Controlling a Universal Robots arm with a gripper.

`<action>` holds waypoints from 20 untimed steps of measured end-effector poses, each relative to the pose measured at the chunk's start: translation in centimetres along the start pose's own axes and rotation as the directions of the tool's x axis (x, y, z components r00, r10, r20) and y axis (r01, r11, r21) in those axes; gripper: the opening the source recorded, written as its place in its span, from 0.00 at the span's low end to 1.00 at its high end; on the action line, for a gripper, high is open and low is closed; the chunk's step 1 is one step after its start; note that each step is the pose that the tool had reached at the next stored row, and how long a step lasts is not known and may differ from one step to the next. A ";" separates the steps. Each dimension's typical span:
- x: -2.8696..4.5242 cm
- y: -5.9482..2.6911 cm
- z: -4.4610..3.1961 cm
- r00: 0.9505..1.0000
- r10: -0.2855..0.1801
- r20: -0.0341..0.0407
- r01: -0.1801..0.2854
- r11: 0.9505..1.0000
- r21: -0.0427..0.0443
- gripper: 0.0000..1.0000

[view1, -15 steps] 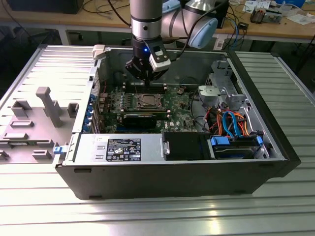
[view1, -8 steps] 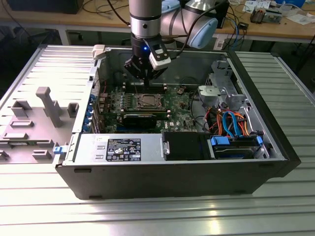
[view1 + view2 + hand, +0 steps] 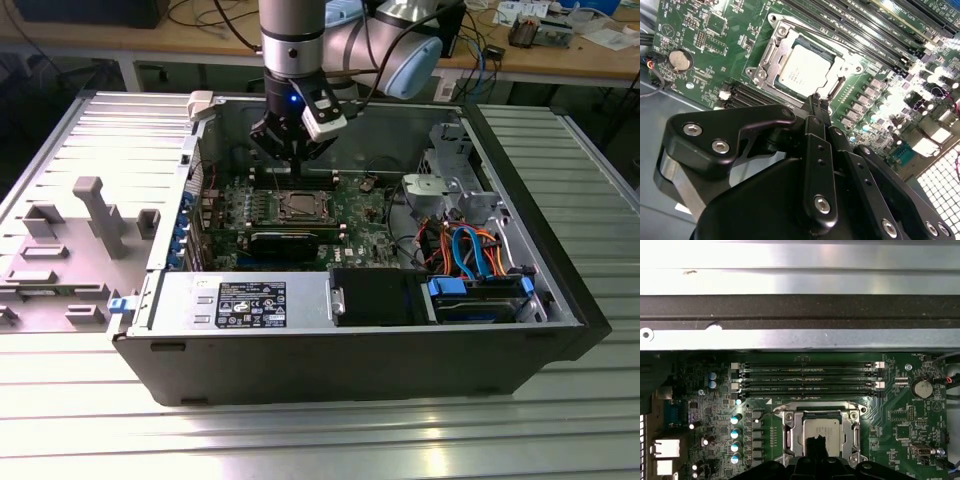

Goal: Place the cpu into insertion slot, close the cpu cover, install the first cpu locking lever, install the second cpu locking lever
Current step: 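Install the first cpu locking lever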

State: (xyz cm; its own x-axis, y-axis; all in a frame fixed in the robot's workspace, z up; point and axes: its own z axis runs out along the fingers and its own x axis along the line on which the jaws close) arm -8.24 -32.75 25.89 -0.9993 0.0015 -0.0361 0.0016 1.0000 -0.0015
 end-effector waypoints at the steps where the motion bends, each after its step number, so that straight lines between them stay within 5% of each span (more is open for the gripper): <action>1: 0.04 0.00 0.00 1.000 0.000 0.000 0.000 1.000 0.000 0.11; 15: 0.10 -0.01 0.00 1.000 -0.001 0.000 0.001 1.000 0.000 0.11; 20: 0.86 -0.02 -0.04 1.000 -0.001 0.000 0.001 1.000 0.000 0.11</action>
State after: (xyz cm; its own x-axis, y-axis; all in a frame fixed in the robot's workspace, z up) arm -9.10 -32.77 25.89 -0.9993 0.0003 -0.0361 0.0004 1.0000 -0.0014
